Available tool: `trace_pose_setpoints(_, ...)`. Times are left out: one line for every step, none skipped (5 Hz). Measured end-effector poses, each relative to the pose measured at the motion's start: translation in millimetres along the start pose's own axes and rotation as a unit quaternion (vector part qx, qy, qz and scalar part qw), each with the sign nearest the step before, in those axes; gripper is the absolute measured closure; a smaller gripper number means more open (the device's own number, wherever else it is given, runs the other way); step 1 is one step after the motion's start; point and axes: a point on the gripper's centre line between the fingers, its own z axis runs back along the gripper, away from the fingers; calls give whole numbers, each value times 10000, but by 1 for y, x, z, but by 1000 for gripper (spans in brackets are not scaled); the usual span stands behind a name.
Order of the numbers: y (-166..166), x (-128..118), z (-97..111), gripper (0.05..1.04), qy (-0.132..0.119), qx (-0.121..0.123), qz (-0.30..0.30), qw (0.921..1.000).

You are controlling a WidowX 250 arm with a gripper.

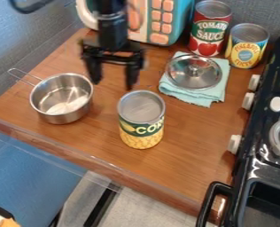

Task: Move the silver pot to the upper left side of the table

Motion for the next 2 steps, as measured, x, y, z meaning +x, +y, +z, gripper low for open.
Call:
trace_pose_setpoints(25,-6,-8,83,-42,271,108,9996)
trace_pose_setpoints(36,-4,-10,99,-144,478,40,9987)
